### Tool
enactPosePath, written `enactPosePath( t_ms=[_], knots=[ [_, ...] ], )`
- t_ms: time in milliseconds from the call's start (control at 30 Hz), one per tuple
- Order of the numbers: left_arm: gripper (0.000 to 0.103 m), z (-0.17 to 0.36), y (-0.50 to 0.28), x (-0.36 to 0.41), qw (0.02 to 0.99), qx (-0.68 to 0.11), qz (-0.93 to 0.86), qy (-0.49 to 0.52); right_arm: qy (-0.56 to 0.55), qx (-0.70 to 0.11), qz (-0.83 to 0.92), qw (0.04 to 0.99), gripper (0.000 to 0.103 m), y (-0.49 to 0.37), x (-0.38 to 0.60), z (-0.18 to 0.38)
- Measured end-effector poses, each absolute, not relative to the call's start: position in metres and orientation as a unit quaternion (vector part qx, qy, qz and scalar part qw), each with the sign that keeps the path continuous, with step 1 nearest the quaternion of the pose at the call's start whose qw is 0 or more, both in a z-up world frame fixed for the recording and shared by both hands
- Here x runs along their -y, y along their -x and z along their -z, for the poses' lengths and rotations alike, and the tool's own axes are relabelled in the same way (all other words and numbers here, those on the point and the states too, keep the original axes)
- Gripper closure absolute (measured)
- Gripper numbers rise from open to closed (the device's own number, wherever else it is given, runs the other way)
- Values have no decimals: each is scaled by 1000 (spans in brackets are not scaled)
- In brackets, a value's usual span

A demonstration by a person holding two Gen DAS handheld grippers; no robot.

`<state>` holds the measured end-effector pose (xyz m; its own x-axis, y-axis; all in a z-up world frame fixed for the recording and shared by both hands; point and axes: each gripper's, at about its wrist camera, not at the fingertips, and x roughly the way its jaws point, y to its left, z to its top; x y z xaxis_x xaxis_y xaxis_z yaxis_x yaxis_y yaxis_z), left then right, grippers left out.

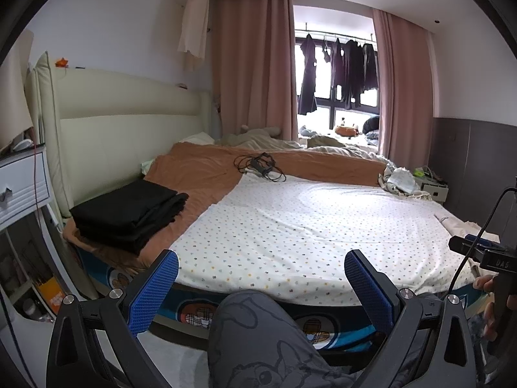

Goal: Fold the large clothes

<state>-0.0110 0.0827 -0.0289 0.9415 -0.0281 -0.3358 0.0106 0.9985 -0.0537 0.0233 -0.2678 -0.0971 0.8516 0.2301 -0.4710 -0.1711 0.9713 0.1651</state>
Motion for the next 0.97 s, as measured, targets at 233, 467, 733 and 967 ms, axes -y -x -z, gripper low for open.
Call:
enactPosePath(
  t_ms=[233,467,733,967],
  knots=[
    [0,27,12,-79,985,-170,14,19,-58,-251,-104,960,0,-25,267,97],
    [0,25,11,-79,986,-166,15,20,-55,-253,-102,961,0,-24,269,99],
    [0,25,13,-78,986,-163,14,16,-53,-255,-106,960,0,-23,268,101],
    [0,23,17,-78,987,-158,15,16,-52,-257,-107,959,0,-22,270,102]
  ],
)
